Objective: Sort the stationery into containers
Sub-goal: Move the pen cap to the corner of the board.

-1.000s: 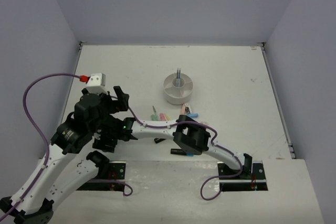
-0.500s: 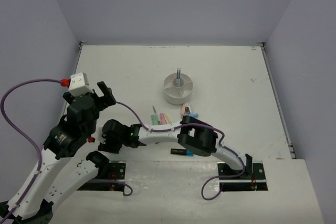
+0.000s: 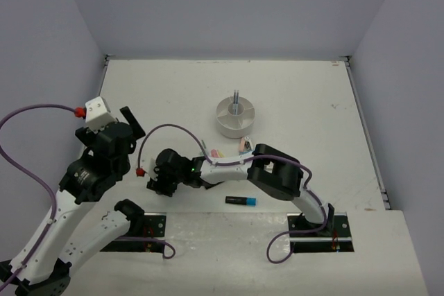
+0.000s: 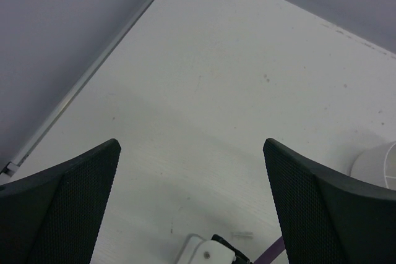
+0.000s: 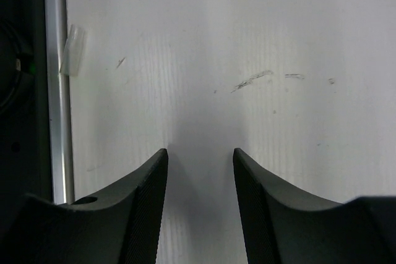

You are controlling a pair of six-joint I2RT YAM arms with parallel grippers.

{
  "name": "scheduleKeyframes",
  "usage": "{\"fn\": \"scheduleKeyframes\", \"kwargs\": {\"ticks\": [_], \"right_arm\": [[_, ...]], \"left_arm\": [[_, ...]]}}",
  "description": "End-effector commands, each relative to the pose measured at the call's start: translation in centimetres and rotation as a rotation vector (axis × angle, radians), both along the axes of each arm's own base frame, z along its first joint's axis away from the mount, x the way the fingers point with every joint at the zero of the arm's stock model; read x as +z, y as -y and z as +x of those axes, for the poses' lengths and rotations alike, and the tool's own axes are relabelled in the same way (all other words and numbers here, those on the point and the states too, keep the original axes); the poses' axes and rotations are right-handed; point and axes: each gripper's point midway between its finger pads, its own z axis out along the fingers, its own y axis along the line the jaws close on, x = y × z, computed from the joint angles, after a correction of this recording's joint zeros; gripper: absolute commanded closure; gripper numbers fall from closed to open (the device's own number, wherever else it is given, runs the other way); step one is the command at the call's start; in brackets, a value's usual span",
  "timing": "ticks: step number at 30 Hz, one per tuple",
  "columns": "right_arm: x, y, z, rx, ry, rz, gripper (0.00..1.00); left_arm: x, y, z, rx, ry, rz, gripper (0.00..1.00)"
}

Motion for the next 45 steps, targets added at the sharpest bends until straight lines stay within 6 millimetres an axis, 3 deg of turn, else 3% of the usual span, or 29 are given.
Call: {"fn": "scheduleKeyframes", "kwargs": {"ticks": [1,7,9,14,18,19,20,23,29,33,38,45], "right_arm": [[7.0,-3.3,-1.0,0.087,-0.171,0.202,0.52],[9.0,-5.0,-5.1,0.251,-0.449,0.236,0.53],[10.7,-5.2,-6.7,0.334,-0.543,0.249,0.54],[11.0,-5.6,-7.8,0.442,-0.727,0.216,0.59],[10.8,-5.6,-8.3,0.465,-0.842,0.131,0.63],[9.1,-5.4,-8.4,0.448,-0.911,0.068,0.63],[10.4,-6.1,-8.2,0.473,-0.918,0.086,0.64],[8.9,-5.8,-8.0,0.472,-1.043,0.027,0.76],[6.4,-6.4,-6.7,0.345,-1.048,0.000,0.88],[4.3,-7.3,-6.1,0.264,-1.070,-0.013,0.88],[3.0,-8.3,-5.7,0.229,-1.081,0.001,0.87],[2.2,-8.1,-5.1,0.147,-1.025,-0.034,0.89]], "left_arm": [[4.7,-2.1,-1.3,0.121,0.121,-0.082,0.00],[10.5,-3.2,-3.3,0.109,0.243,-0.165,0.00],[12.0,-3.3,-3.9,0.076,0.286,-0.186,0.00],[14.3,-2.5,-4.4,-0.028,0.357,-0.208,0.00],[13.9,-1.1,-3.4,-0.083,0.306,-0.179,0.00],[13.7,-0.9,-3.2,-0.091,0.290,-0.173,0.00],[13.4,-0.6,-2.8,-0.097,0.273,-0.167,0.00],[13.0,0.2,-2.1,-0.119,0.248,-0.161,0.00],[12.5,1.6,-1.3,-0.173,0.217,-0.153,0.00],[11.8,2.7,-0.8,-0.228,0.198,-0.141,0.00],[10.7,3.0,-0.6,-0.249,0.171,-0.106,0.00],[10.0,3.4,-0.7,-0.282,0.168,-0.109,0.00]]}}
